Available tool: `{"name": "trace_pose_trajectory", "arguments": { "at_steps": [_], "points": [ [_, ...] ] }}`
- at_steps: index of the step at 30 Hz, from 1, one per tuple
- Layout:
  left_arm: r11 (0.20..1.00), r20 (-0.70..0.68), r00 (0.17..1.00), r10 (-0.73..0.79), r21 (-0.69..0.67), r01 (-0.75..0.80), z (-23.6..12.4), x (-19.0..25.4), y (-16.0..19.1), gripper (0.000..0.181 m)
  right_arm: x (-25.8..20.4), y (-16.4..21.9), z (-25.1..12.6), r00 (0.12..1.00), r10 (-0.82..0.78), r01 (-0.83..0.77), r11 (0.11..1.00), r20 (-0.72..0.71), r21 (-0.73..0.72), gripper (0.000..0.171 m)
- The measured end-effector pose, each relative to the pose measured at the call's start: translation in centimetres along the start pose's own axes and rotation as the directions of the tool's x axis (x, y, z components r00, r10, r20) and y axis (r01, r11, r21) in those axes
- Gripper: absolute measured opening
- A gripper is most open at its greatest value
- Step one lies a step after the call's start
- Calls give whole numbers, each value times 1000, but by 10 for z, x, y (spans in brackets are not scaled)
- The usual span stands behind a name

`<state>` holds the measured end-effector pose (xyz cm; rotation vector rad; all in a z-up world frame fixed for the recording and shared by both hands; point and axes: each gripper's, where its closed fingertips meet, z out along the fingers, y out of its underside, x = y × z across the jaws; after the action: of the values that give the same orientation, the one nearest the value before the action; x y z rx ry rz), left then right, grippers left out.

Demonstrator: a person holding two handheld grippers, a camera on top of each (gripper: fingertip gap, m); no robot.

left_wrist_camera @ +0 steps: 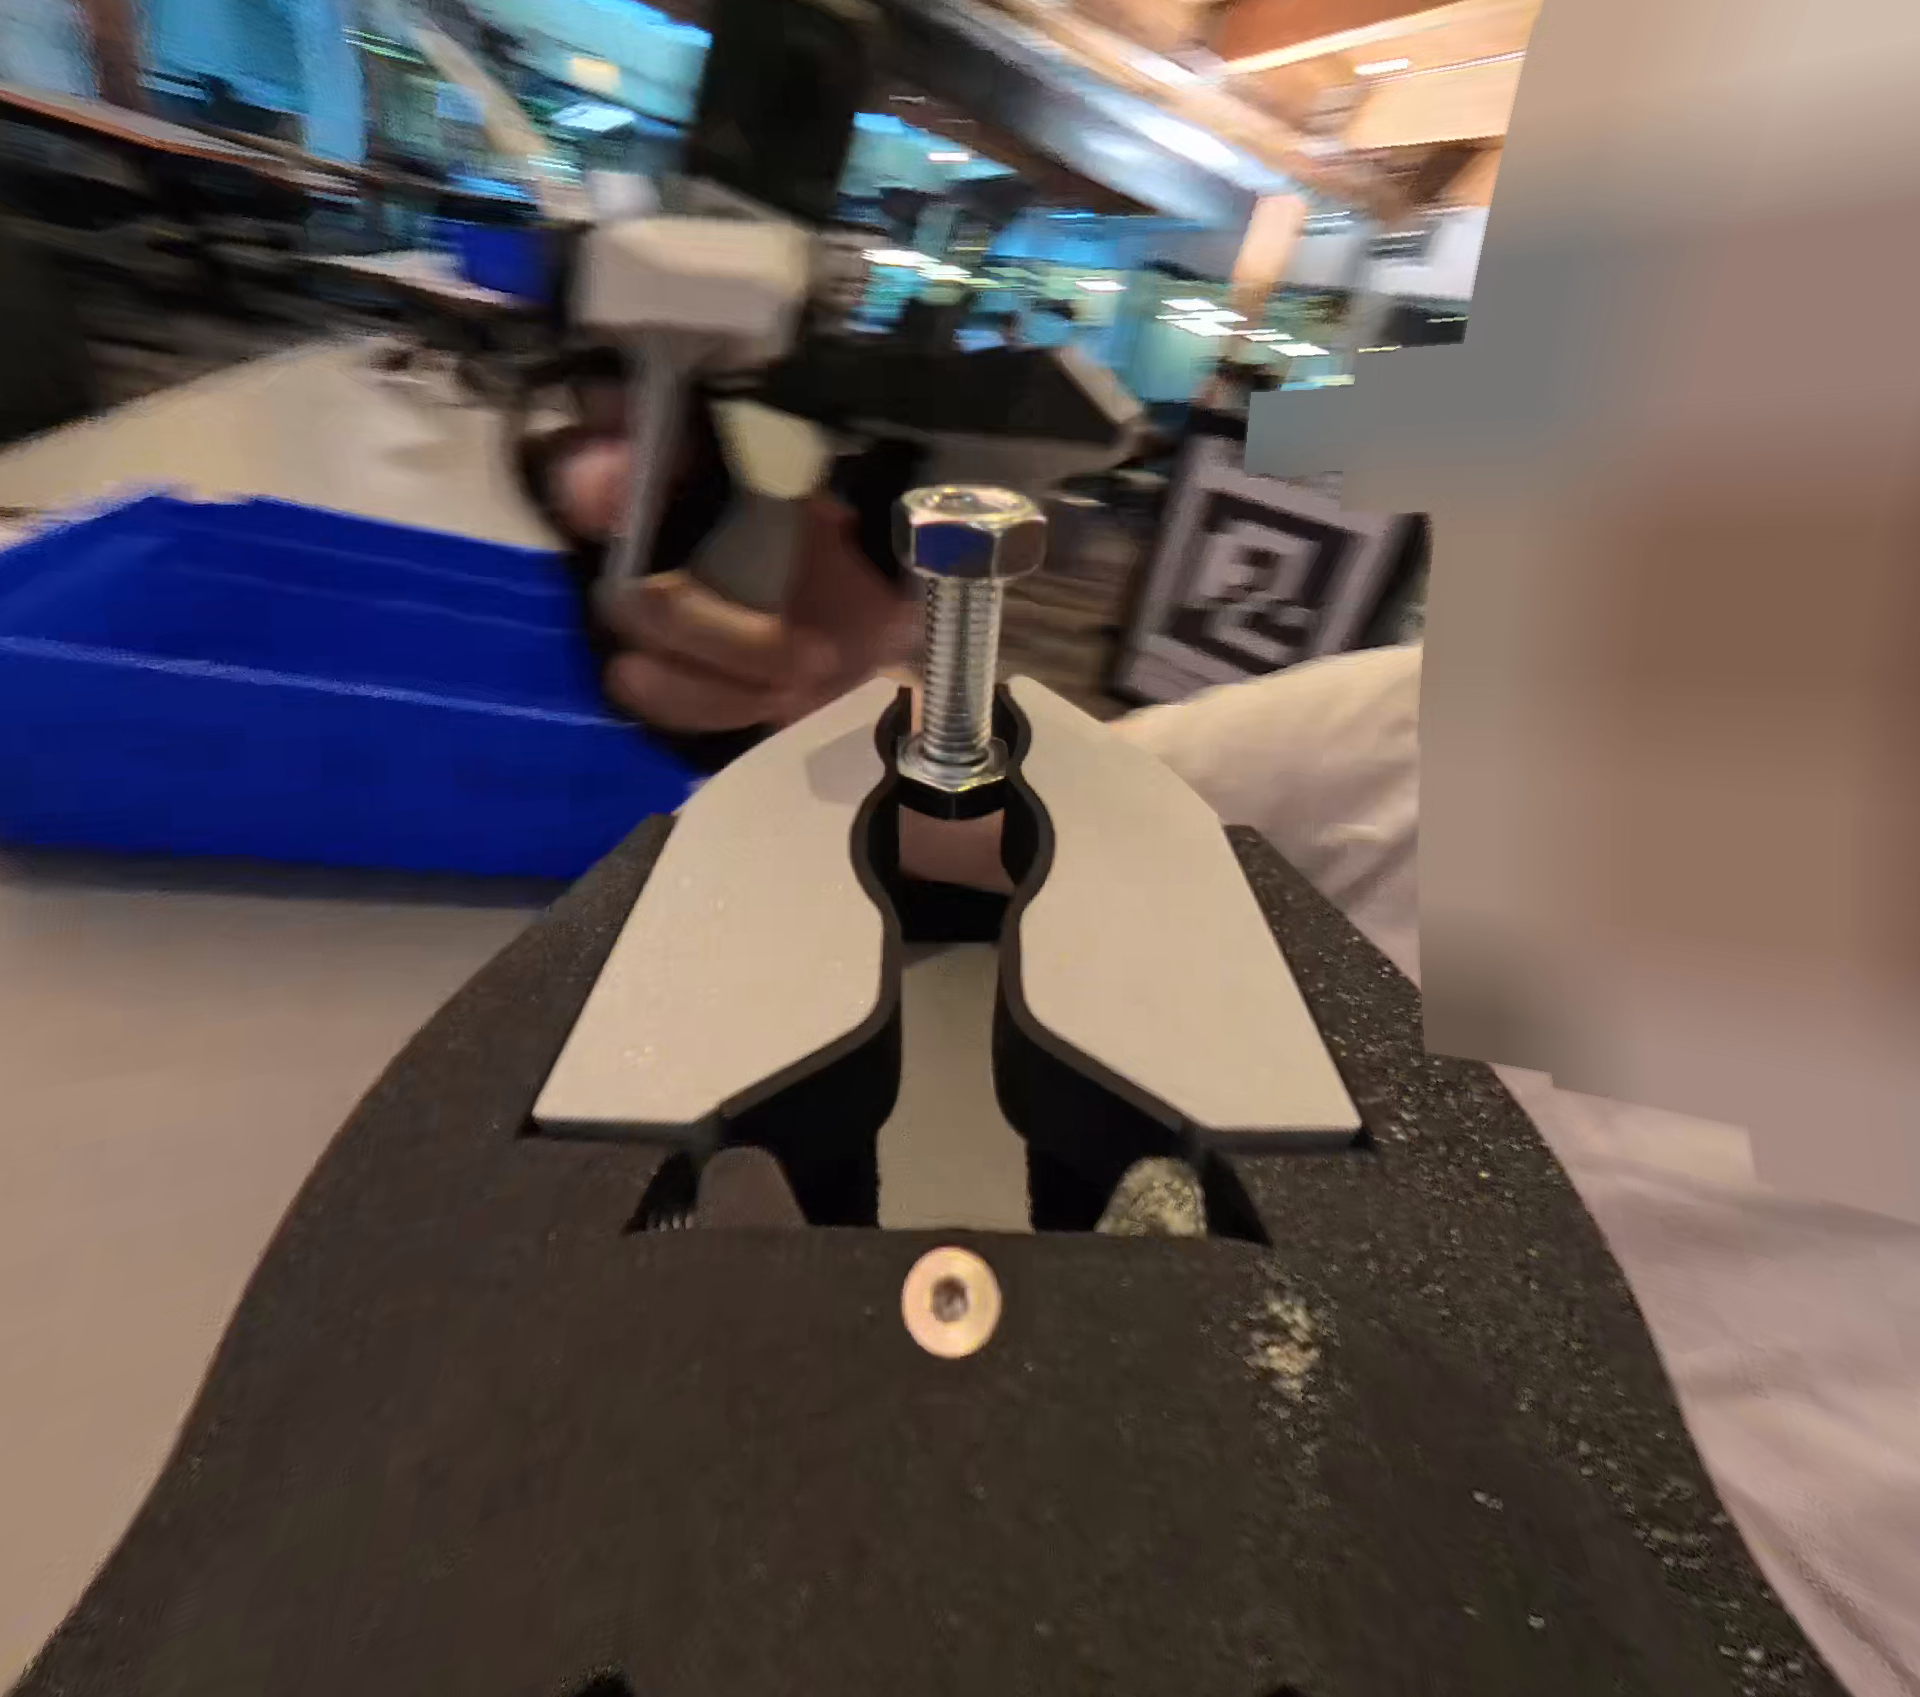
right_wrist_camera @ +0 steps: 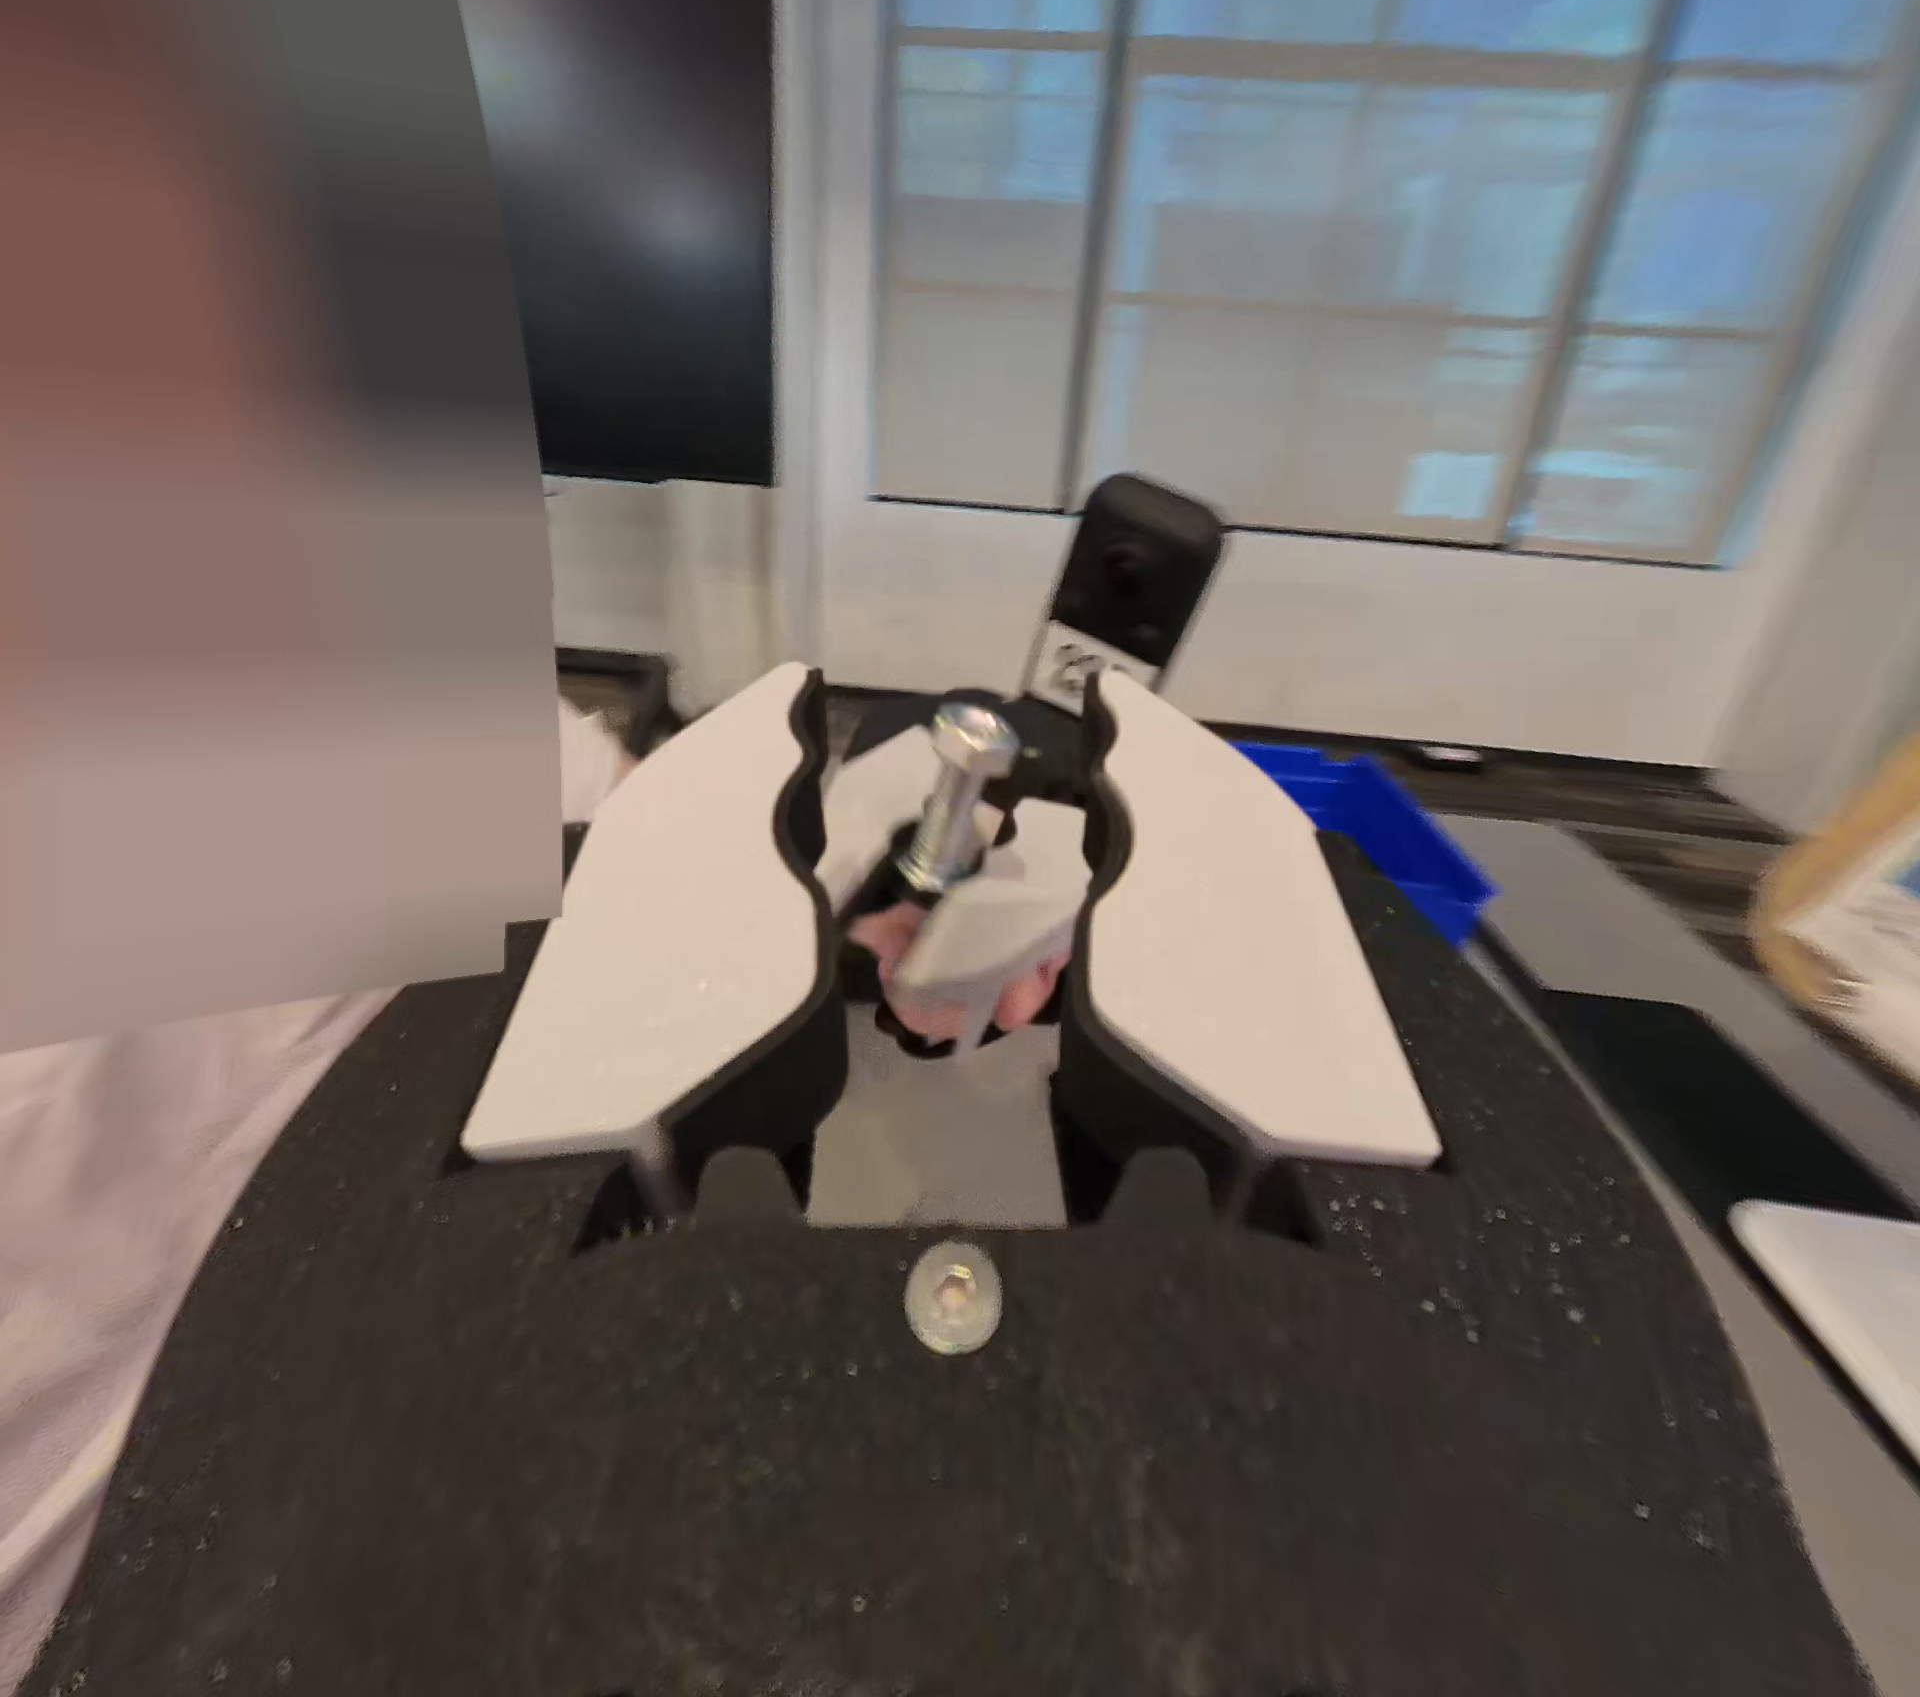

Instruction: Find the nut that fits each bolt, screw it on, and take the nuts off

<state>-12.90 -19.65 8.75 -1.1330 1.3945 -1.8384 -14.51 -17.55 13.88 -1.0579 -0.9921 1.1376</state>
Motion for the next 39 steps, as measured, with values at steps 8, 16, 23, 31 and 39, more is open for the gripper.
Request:
{"name": "trace_pose_trajectory", "arguments": {
  "at_steps": [8, 16, 23, 31, 39],
  "points": [
    [977, 525, 826, 206, -71, -199, -27, -66, -2, 14, 47, 19, 0, 859, -152, 94, 986, -488, -140, 39],
    [979, 599, 778, 191, -62, -193, -34, -76, -1, 14, 55, 36, 3, 830, -78, 11, 992, -552, -124, 35],
    [978, 584, 786, 201, -79, -192, -29, -73, 2, 14, 53, 43, 6, 850, -62, -17, 989, -523, -145, 23],
    [986, 354, 920, 166, -40, -162, -13, -44, 0, 14, 32, 32, 11, 955, 1, -49, 987, -296, -155, 17],
    [992, -40, 993, 107, -58, -109, 15, 16, 14, 14, -20, 21, 3, 950, 208, -186, 976, 231, -116, 16]
  ]
}}
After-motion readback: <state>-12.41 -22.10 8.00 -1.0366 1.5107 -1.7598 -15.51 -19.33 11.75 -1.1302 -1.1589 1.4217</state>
